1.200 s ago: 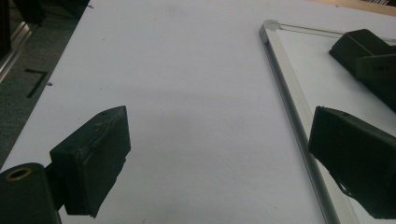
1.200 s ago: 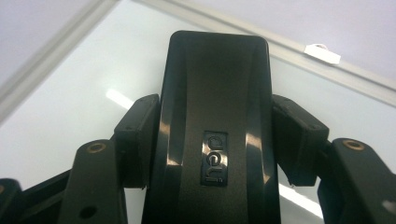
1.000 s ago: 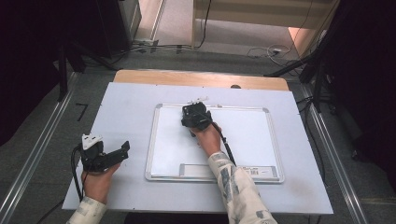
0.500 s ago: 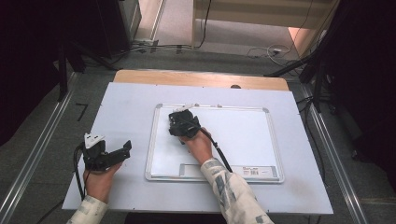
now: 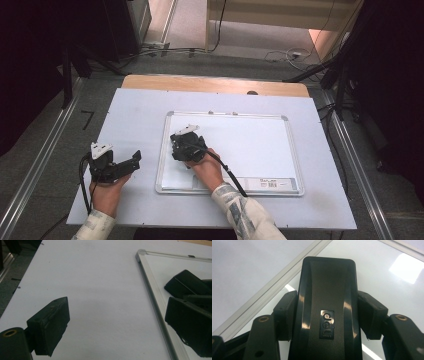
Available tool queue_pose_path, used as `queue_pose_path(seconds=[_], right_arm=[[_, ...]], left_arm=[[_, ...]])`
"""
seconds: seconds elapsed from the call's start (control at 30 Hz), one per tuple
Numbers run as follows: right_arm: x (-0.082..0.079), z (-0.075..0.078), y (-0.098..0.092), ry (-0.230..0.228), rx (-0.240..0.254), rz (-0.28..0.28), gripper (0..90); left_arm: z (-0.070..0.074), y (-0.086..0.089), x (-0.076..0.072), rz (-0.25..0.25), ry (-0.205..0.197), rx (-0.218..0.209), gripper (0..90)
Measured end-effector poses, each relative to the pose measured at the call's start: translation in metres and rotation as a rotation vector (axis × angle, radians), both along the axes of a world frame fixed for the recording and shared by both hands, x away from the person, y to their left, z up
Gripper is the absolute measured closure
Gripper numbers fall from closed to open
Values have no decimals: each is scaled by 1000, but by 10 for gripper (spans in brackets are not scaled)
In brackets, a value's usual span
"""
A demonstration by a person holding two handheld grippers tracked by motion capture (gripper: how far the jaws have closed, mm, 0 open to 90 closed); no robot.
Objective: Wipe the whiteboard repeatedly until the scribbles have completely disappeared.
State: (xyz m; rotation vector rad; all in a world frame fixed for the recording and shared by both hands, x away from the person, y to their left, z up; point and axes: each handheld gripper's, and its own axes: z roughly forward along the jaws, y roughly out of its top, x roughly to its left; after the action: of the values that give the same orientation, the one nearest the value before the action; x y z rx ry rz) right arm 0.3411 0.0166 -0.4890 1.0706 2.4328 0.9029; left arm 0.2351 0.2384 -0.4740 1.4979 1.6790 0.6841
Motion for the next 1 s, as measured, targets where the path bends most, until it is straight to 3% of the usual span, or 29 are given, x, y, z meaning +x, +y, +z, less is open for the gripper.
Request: queue_pose_path(seconds=[0.27,0.4,1.0], right_arm=[[-23,-1,5,-2,-9,68,365],[-21,-1,3,-3,-1,64,364],[26,2,-38,4,0,-70,364]], left_arm=[[0,0,0,-2,0,0,62],[1,1,-1,3,-3,1,62],[0,4,-3,10,0,-4,62]])
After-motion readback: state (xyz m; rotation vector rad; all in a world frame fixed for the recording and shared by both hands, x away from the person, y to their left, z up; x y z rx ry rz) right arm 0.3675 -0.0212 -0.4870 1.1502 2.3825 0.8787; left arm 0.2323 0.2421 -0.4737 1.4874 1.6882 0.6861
